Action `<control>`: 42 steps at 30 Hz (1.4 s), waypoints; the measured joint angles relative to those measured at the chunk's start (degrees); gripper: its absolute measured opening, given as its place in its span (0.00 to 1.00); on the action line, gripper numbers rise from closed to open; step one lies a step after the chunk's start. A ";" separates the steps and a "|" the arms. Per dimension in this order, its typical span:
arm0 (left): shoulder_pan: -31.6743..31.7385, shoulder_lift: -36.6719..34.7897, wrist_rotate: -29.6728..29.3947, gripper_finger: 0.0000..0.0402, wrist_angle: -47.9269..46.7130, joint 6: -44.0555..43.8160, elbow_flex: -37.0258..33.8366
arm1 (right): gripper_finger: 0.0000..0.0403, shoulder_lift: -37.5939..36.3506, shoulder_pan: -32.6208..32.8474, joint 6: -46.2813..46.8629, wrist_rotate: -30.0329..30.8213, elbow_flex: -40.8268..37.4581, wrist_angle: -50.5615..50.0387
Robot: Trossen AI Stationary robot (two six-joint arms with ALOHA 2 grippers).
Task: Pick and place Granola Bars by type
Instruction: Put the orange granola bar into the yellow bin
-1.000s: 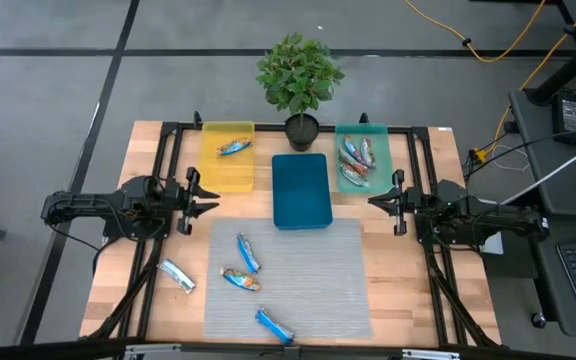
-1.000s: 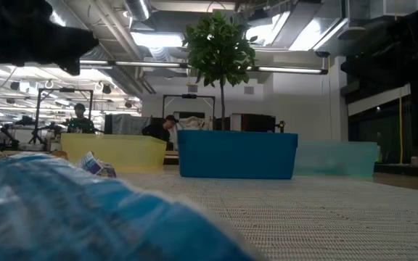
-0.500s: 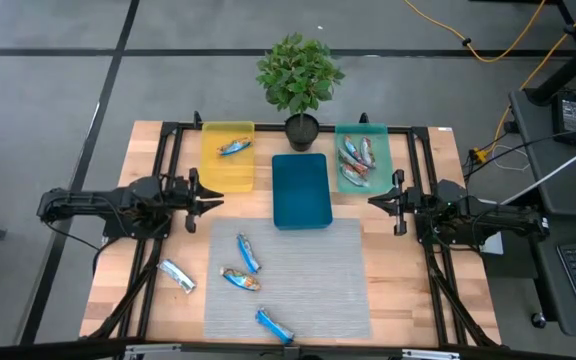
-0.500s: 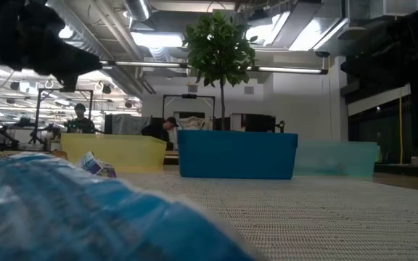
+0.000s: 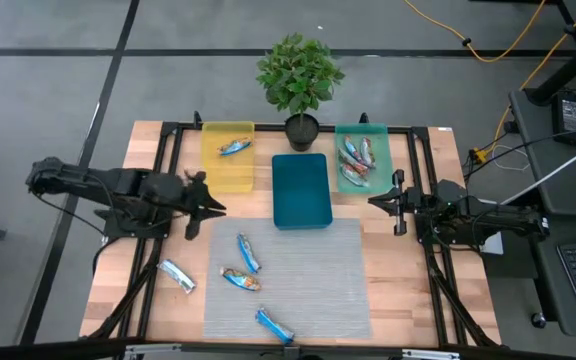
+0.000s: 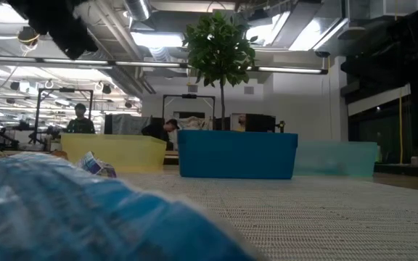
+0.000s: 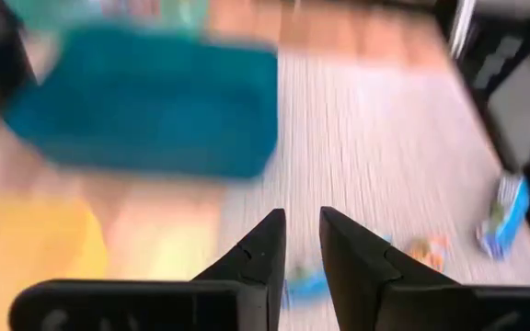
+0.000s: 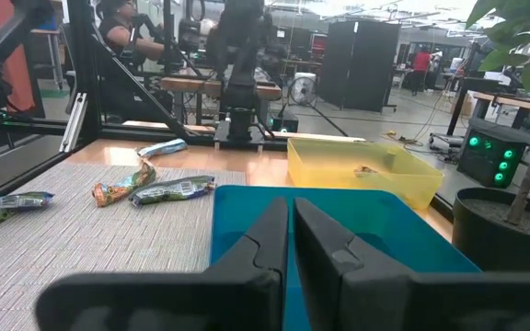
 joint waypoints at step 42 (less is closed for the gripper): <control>-29.74 27.46 23.73 0.20 -17.74 -70.63 2.82 | 0.06 0.00 0.00 0.00 -0.01 0.00 0.00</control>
